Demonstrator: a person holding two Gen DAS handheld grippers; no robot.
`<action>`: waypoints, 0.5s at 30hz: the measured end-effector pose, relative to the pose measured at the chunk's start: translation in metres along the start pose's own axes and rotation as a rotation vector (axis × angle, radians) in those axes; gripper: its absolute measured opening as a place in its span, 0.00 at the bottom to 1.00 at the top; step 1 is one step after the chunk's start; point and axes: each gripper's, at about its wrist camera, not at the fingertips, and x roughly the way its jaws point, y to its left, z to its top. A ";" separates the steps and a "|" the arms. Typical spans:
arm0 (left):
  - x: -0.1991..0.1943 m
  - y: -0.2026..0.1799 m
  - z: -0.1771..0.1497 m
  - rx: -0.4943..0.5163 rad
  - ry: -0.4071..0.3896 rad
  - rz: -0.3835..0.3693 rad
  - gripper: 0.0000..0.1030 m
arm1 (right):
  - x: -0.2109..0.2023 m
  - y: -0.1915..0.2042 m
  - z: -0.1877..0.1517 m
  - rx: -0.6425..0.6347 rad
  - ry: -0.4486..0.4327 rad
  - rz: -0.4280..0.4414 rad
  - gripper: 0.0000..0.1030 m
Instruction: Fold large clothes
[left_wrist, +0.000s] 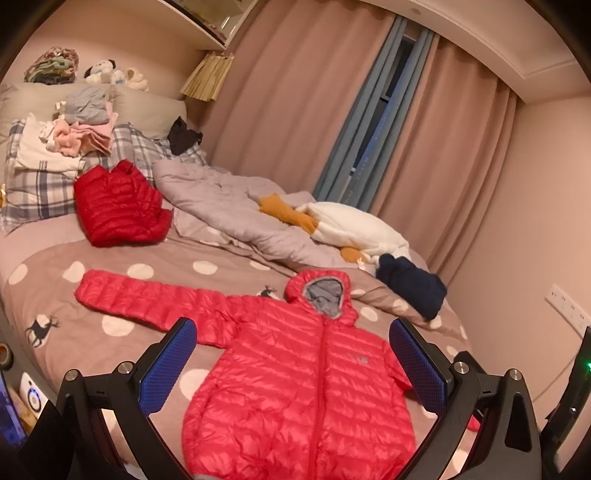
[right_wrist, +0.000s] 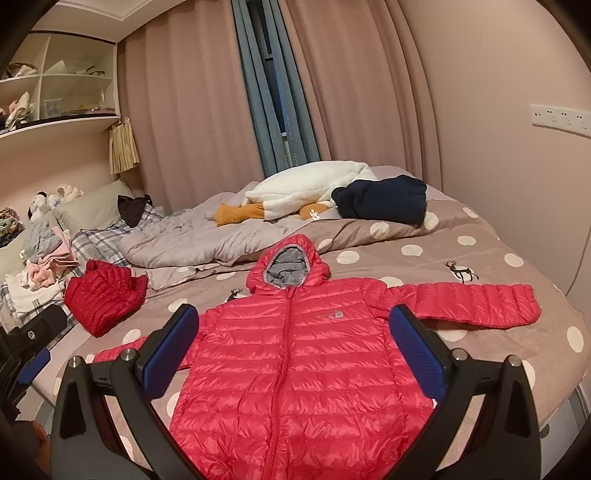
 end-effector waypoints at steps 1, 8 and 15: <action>0.000 0.000 0.000 -0.004 -0.001 0.001 1.00 | 0.000 0.000 0.000 0.000 0.001 0.003 1.00; 0.006 0.002 0.004 -0.015 0.010 0.014 1.00 | 0.002 0.003 0.000 0.004 -0.001 -0.001 1.00; 0.004 0.013 0.007 -0.064 0.016 0.038 1.00 | 0.005 0.007 -0.002 -0.023 0.022 0.007 1.00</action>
